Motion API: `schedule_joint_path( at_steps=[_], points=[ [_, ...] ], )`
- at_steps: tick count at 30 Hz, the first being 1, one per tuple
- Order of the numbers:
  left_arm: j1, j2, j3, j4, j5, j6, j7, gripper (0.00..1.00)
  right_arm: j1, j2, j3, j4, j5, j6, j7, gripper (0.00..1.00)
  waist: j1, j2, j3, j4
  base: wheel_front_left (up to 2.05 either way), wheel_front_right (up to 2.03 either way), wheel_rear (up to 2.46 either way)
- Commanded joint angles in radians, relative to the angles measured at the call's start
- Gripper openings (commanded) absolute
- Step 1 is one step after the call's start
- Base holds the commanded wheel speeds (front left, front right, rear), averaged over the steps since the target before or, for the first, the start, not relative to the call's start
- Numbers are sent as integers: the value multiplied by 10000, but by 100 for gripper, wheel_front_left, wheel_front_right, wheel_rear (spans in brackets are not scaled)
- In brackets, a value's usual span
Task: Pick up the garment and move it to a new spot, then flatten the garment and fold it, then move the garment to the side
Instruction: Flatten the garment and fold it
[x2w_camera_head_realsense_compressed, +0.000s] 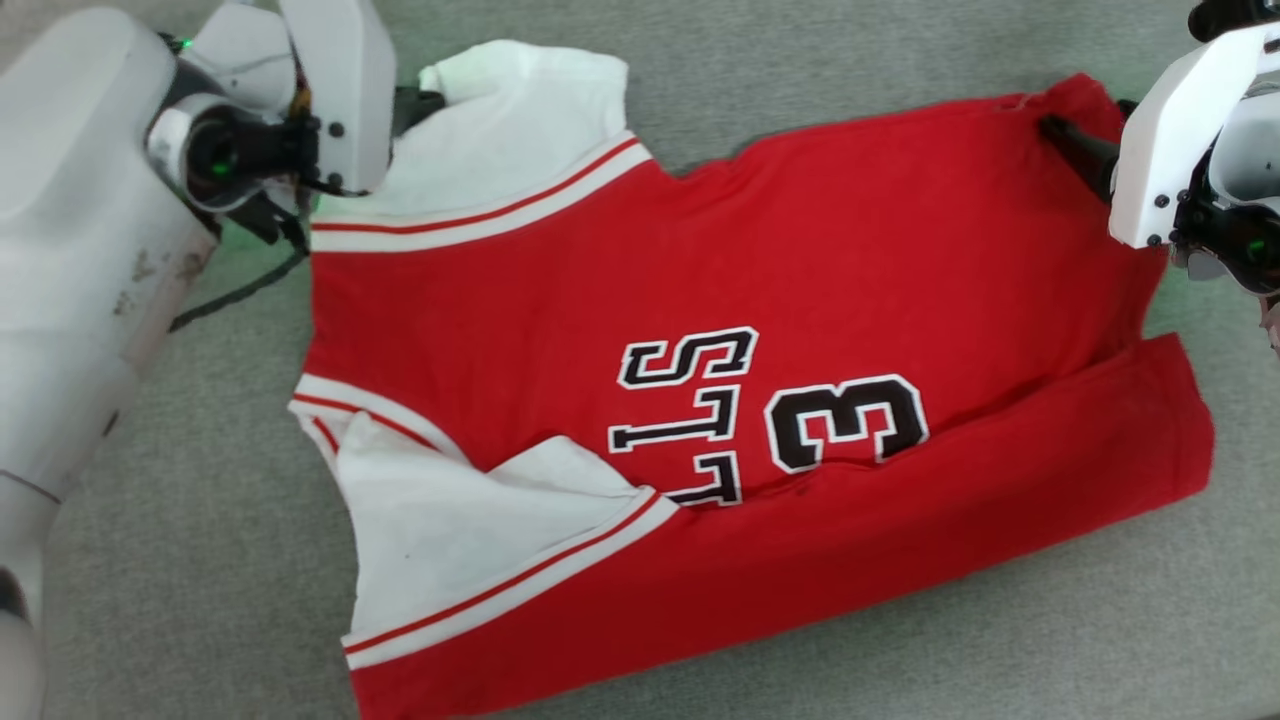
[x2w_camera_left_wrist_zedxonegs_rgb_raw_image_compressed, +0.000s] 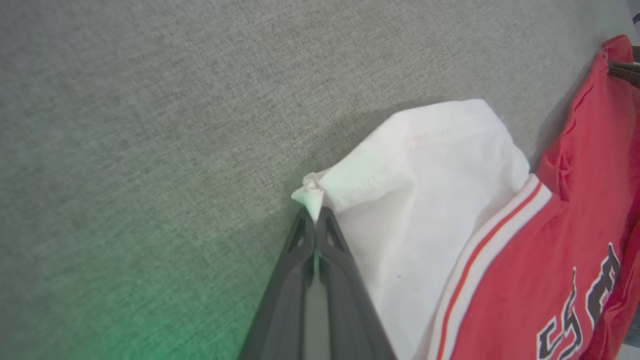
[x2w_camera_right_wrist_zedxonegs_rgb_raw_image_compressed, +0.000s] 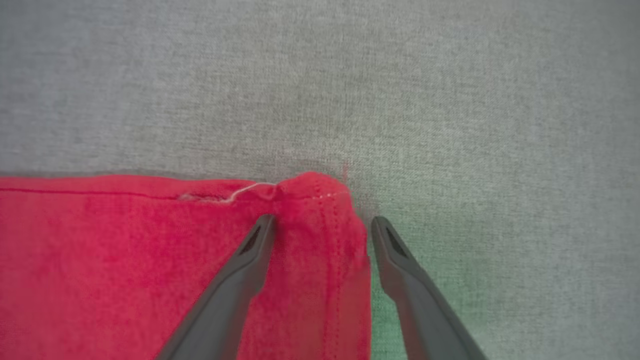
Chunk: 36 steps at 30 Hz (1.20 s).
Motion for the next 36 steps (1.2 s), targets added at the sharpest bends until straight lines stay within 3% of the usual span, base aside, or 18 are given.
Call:
schedule_joint_path(
  at_steps=[1,2,3,4,5,6,12,18,29,36],
  points=[
    [347,8,-235,86,-9,22,114,0,-51,10,77,82,155,-11,54,100,0,0,14,112,0,0,0],
    [340,-7,-288,42,-56,22,82,0,-84,7,154,176,221,-11,63,100,0,0,2,138,0,0,0],
    [327,-21,-335,4,-112,22,56,0,-102,3,229,251,279,-11,61,64,0,0,-6,163,0,0,0],
    [310,-38,-382,-39,-143,22,2,0,-108,-3,293,314,368,-11,24,45,0,0,-17,184,0,0,0],
    [303,-56,-417,-74,-200,22,-41,0,-105,-17,356,352,436,-11,-17,36,0,0,-34,204,0,0,0],
    [302,-73,-438,-115,-238,22,-108,0,-98,-56,386,392,513,-11,-164,0,0,0,-59,227,0,0,0],
    [477,-166,-441,-515,-667,21,-988,0,156,-440,602,583,827,-11,-1182,0,0,0,-653,488,0,0,0],
    [1173,193,-499,-1705,-1192,20,-2231,0,880,-1156,1131,-13,1193,-13,-2179,0,0,0,-1819,939,0,0,0],
    [3256,1920,-966,-5025,-1513,16,-4644,0,2867,-2872,2026,-2178,2024,-11,-2964,0,0,0,-3268,1745,0,0,0],
    [4962,3047,-1118,-6720,-1538,16,-6287,0,4258,-4017,2006,-3452,2303,-11,-3141,0,0,0,-3692,2147,0,0,0]
  ],
)
